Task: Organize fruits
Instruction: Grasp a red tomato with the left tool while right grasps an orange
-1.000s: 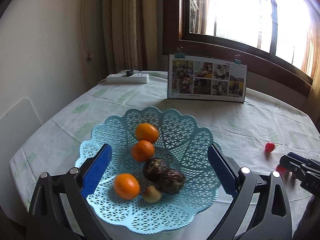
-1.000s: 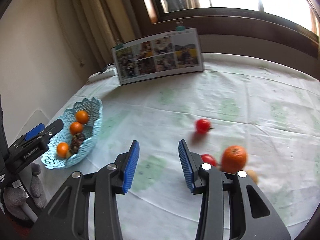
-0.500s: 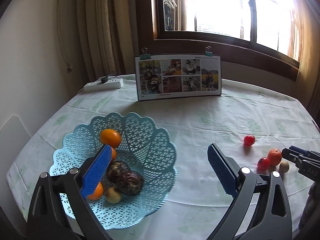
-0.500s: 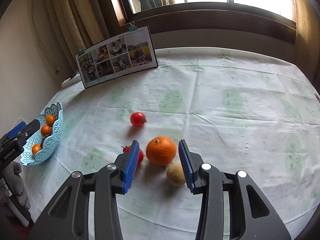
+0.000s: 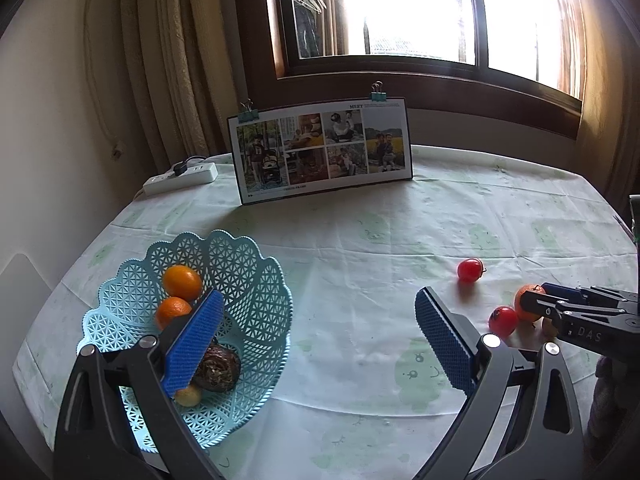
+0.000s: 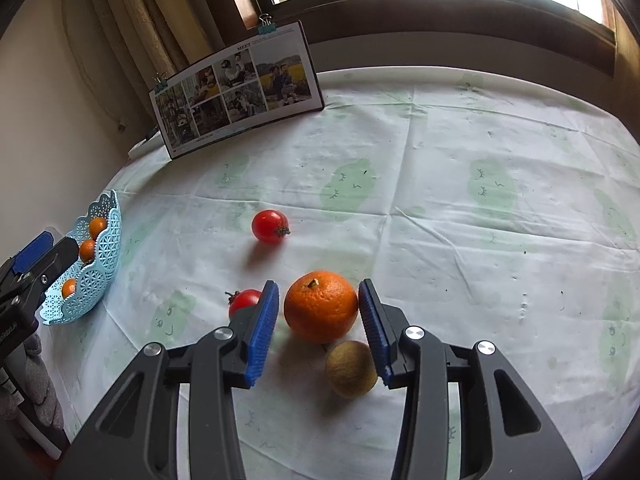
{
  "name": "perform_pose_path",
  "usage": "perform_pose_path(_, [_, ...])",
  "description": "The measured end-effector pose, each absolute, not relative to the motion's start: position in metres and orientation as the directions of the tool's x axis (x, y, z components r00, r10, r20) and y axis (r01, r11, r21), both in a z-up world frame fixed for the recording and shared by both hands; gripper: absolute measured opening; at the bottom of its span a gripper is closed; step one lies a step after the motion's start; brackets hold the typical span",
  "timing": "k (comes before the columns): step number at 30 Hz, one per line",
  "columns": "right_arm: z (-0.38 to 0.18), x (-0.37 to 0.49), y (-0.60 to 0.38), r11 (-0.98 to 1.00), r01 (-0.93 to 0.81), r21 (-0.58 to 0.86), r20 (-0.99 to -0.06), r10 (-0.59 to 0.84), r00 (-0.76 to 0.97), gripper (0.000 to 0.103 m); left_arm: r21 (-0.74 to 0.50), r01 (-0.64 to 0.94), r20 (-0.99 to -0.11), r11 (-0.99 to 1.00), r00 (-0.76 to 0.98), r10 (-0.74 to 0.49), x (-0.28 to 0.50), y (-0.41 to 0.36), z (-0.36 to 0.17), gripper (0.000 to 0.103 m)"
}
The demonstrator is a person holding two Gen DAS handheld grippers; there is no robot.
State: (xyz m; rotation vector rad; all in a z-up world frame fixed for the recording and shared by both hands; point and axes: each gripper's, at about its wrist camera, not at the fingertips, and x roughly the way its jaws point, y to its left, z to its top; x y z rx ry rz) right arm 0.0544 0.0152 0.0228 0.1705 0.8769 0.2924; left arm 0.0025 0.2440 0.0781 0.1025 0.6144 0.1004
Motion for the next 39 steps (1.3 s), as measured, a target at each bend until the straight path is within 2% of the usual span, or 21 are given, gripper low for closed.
perform_pose_path(9, [0.024, 0.053, 0.005, 0.942, -0.166, 0.292, -0.710, 0.330, 0.622, 0.039, 0.142, -0.007, -0.588, 0.990, 0.804, 0.090, 0.020, 0.220, 0.072, 0.098])
perform_pose_path(23, [0.036, 0.054, -0.026, 0.942, -0.083, 0.325, -0.678, 0.293, 0.674, 0.039, 0.131, 0.163, -0.673, 0.978, 0.739, -0.033, 0.073, 0.153, 0.046, 0.096])
perform_pose_path(29, [0.037, 0.054, -0.028, 0.946, -0.069, 0.316, -0.675, 0.276, 0.684, 0.039, 0.079, 0.223, -0.727, 0.972, 0.680, -0.097, 0.095, 0.140, 0.032, 0.078])
perform_pose_path(34, [0.037, 0.053, -0.028, 0.945, -0.064, 0.321, -0.672, 0.275, 0.687, 0.039, 0.004, 0.252, -0.772, 0.968, 0.616, -0.158, 0.113, 0.137, 0.018, 0.057])
perform_pose_path(37, [0.037, 0.053, -0.028, 0.945, -0.065, 0.319, -0.672, 0.274, 0.688, 0.039, -0.024, 0.260, -0.785, 0.965, 0.593, -0.179, 0.119, 0.136, 0.012, 0.052])
perform_pose_path(39, [0.037, 0.053, -0.028, 0.946, -0.064, 0.319, -0.673, 0.273, 0.688, 0.039, -0.034, 0.273, -0.789, 0.962, 0.583, -0.193, 0.120, 0.133, 0.008, 0.042])
